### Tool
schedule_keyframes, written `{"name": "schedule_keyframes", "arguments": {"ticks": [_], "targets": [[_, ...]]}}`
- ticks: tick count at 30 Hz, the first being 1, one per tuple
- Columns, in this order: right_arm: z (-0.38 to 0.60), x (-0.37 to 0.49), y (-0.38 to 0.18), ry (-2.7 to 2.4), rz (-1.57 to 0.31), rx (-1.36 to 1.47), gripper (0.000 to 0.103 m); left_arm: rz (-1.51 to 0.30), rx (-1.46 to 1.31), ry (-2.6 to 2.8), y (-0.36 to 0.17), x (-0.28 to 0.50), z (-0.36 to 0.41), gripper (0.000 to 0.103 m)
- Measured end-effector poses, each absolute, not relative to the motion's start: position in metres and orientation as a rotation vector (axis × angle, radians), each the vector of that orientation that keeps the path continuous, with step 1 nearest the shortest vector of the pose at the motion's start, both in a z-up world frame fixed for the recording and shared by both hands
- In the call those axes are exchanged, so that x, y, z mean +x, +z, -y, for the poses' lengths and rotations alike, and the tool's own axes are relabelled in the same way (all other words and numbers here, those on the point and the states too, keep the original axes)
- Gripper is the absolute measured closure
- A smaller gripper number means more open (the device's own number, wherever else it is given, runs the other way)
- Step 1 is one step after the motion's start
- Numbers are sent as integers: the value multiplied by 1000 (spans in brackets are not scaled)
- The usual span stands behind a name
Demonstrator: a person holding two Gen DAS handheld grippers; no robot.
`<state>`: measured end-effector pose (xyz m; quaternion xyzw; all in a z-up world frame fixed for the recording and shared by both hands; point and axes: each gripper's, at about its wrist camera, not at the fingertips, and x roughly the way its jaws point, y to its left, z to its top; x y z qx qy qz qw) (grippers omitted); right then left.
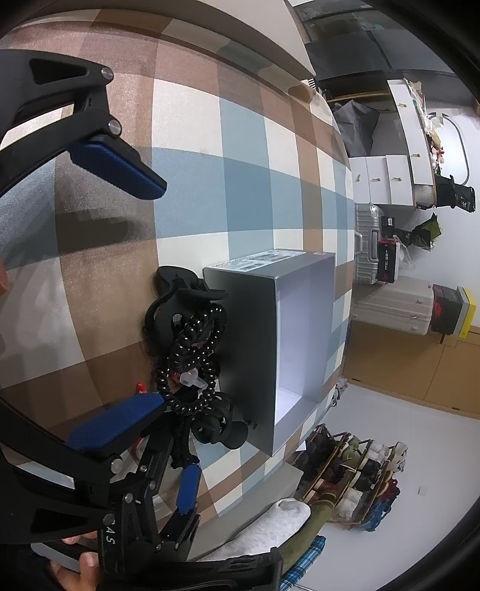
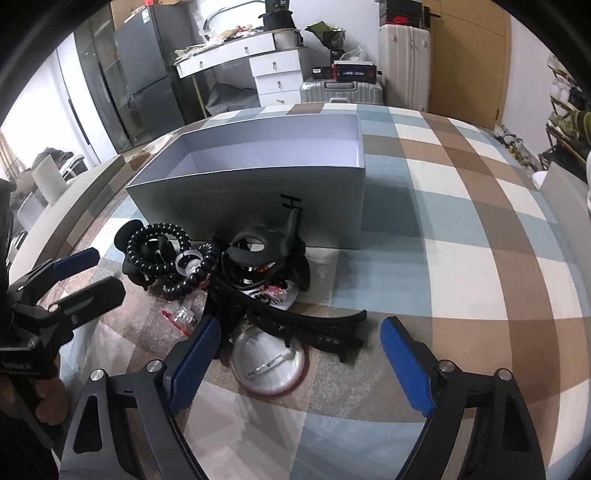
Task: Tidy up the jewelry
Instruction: 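Lower the right gripper onto the black claw hair clip and close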
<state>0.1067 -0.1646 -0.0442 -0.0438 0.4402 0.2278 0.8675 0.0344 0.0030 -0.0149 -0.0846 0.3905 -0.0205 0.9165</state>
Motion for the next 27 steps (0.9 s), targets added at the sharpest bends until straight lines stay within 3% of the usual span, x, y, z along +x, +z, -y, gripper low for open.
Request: {"name": "schedule_keyframes", "arguments": {"ticks": [3, 5, 27], "targets": [[164, 108, -44, 475, -925, -88, 18, -802, -180, -37, -14, 34, -3, 1], [165, 107, -42, 491, -921, -82, 29, -804, -189, -34, -15, 35, -4, 1], [191, 89, -23, 578, -813, 37, 30, -907, -141, -8, -26, 52, 3, 2]]}}
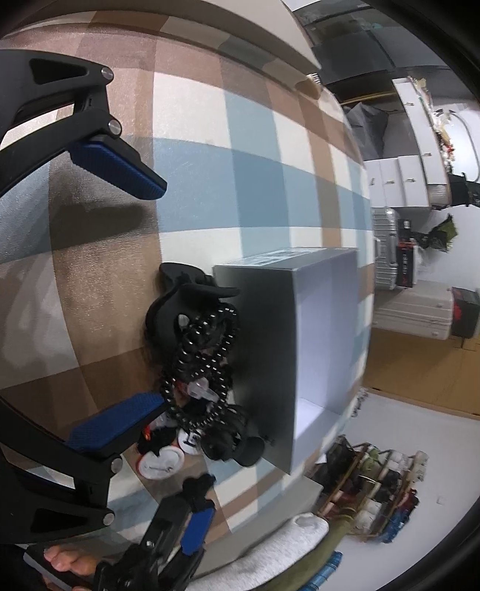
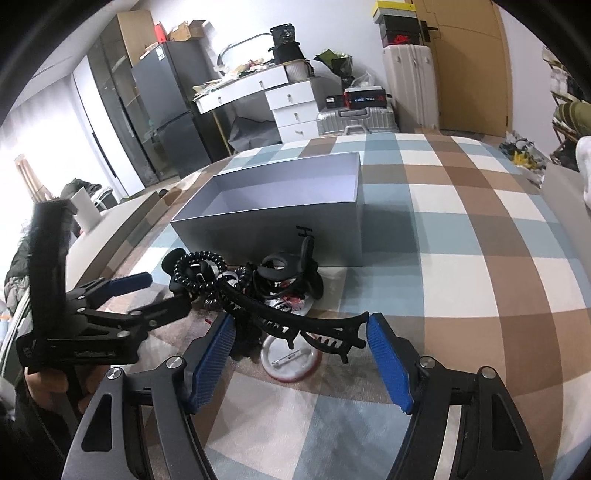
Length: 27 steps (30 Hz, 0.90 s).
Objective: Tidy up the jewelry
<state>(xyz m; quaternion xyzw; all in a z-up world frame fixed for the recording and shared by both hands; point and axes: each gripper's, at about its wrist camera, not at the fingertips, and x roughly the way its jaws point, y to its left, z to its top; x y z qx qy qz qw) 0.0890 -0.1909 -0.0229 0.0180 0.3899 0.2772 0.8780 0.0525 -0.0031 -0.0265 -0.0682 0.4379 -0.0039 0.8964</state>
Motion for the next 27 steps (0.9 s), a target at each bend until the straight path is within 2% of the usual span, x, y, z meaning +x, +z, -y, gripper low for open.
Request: {"name": "schedule_keyframes", "arguments": {"ticks": [2, 6, 11, 12, 27], "targets": [[192, 88, -22, 580, -811, 37, 30, -914, -143, -14, -27, 52, 4, 5], [193, 87, -20, 581, -809, 46, 30, -927, -120, -4, -28, 52, 7, 19], [196, 87, -19, 578, -806, 50, 30, -913, -123, -19, -25, 49, 8, 43], [196, 88, -19, 576, -806, 51, 30, -910, -127, -27, -24, 49, 7, 58], [189, 83, -16, 585, -798, 32, 30, -838, -27, -49, 5, 27, 14, 59]]}}
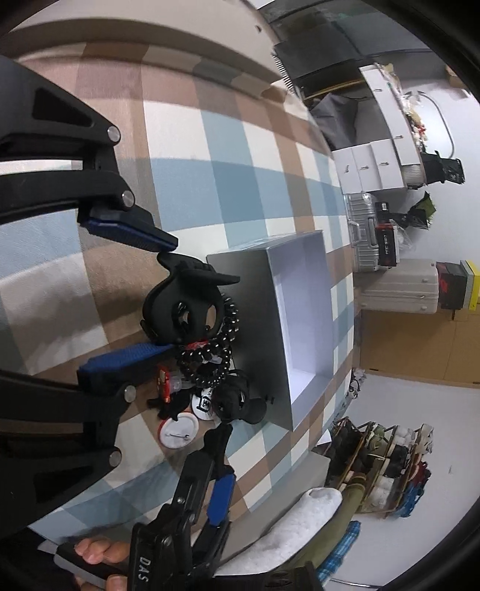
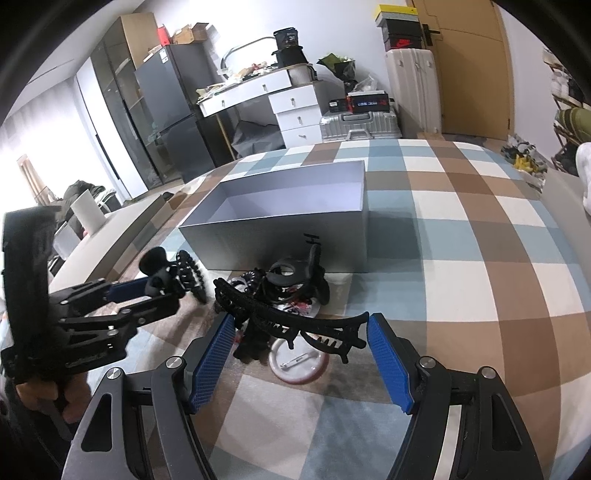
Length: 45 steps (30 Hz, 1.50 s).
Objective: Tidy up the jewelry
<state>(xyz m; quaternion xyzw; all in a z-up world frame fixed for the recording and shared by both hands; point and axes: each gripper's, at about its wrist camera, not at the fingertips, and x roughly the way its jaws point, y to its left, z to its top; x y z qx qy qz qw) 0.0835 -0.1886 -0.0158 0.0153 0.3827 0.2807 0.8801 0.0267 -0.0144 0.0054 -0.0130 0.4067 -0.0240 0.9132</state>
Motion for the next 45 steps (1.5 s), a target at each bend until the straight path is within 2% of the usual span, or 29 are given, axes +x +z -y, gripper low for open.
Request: {"name": "schedule_keyframes", "arguments": {"ticks": [13, 31, 45], "targets": [[186, 85, -16, 578, -800, 22, 29, -948, 63, 96, -20, 29, 6, 59], [188, 86, -17, 568, -788, 35, 29, -747, -98, 121, 12, 23, -28, 59], [177, 108, 23, 565, -651, 43, 29, -643, -130, -4, 14, 68, -5, 59]]}}
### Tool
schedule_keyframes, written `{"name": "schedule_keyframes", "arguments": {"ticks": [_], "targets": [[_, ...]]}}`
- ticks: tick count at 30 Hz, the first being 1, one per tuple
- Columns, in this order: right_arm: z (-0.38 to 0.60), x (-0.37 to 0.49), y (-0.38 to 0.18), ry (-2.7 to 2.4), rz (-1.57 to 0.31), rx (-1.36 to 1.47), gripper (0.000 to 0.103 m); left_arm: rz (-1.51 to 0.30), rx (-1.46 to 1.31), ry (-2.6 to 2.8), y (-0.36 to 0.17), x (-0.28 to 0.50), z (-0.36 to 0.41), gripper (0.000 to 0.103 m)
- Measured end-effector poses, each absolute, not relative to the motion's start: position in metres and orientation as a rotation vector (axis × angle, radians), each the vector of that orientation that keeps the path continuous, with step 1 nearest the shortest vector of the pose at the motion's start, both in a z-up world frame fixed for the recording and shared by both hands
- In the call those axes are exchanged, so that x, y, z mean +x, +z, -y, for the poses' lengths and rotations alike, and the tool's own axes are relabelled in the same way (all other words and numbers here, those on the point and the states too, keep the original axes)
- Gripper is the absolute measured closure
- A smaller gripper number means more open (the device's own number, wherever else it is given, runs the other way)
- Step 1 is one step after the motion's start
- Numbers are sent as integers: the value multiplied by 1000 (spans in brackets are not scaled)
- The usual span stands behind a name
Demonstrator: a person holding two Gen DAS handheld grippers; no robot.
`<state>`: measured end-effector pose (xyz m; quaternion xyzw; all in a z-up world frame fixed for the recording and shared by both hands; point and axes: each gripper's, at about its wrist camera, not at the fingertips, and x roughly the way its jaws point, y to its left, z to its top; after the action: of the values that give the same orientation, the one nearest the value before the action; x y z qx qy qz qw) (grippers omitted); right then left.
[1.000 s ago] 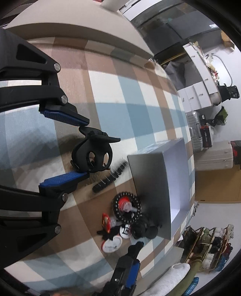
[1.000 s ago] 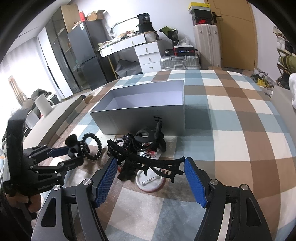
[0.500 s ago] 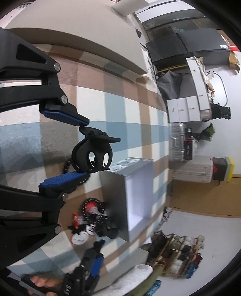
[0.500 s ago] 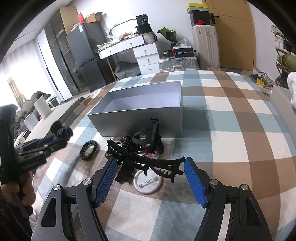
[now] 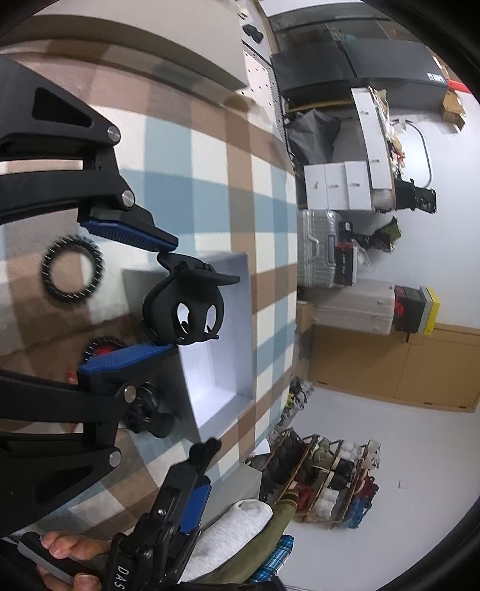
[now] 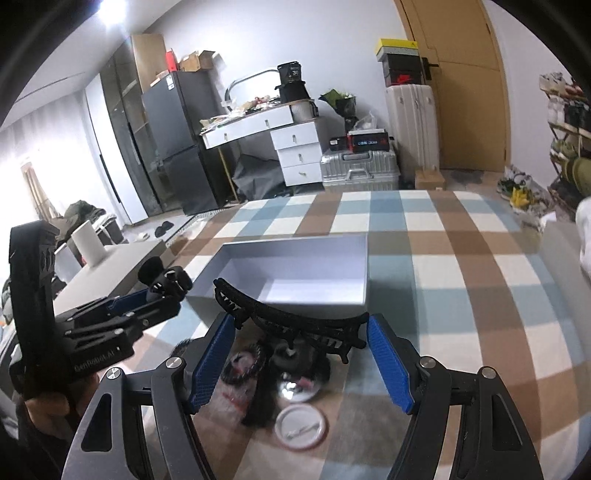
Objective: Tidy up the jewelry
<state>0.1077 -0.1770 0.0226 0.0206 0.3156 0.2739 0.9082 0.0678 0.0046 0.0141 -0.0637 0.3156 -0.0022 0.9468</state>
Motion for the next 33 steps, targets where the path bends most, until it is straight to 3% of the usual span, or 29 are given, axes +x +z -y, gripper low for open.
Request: {"name": "schedule_keyframes", "arguments": {"ticks": [33], "targets": [[158, 165, 4, 506, -692, 90, 31, -649, -88, -34, 7, 92, 10, 59]]}}
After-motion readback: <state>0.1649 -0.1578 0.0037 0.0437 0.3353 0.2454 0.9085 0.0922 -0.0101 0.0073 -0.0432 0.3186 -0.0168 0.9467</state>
